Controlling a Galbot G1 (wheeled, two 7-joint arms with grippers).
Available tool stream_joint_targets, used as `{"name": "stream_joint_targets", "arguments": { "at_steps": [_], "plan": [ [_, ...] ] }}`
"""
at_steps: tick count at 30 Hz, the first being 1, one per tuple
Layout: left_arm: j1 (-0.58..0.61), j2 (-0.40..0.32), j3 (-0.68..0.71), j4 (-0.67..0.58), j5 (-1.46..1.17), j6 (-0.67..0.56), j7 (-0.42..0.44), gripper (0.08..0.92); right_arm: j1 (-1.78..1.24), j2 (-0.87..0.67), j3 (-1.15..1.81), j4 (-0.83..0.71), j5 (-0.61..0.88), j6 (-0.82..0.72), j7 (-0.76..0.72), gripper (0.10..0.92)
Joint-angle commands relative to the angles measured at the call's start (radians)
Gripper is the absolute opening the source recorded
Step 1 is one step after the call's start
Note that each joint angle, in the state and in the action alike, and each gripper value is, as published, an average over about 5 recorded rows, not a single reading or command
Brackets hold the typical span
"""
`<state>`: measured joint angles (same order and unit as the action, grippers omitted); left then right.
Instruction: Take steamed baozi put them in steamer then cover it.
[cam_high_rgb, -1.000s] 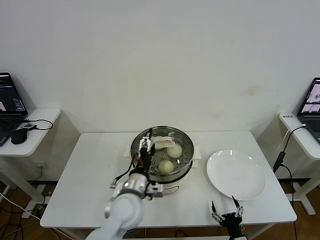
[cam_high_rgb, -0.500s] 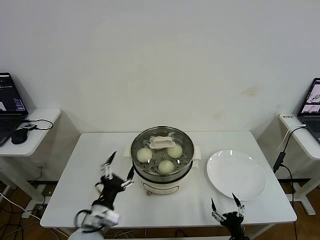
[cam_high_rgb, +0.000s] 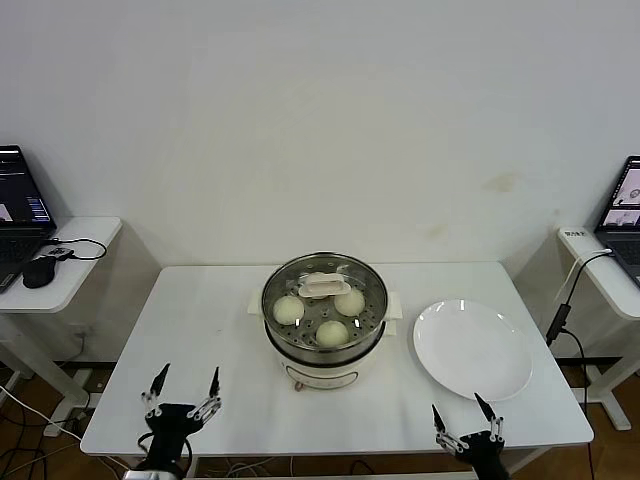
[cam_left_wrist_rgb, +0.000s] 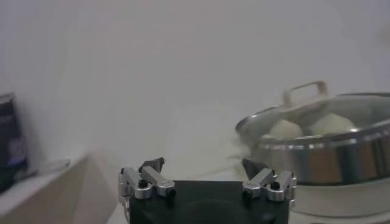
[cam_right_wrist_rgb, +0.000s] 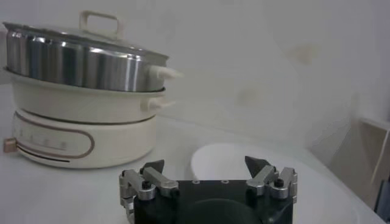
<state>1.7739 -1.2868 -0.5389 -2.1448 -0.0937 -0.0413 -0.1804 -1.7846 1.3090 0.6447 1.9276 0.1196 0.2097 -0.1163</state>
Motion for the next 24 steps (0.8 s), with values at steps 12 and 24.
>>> {"name": "stream_joint_targets", "arguments": {
  "at_steps": [12,24],
  "plan": [
    [0.096,-0.051,-0.055,0.098,-0.155,-0.114,0.048,0.823,-0.065,-0.066,-0.014,0.105,0.088,-0.093,-0.017,0.823],
    [0.103,-0.051,-0.052,0.105,-0.135,-0.113,0.07,0.823,-0.076,-0.063,-0.023,0.113,0.074,-0.094,-0.007,0.823]
  ]
}}
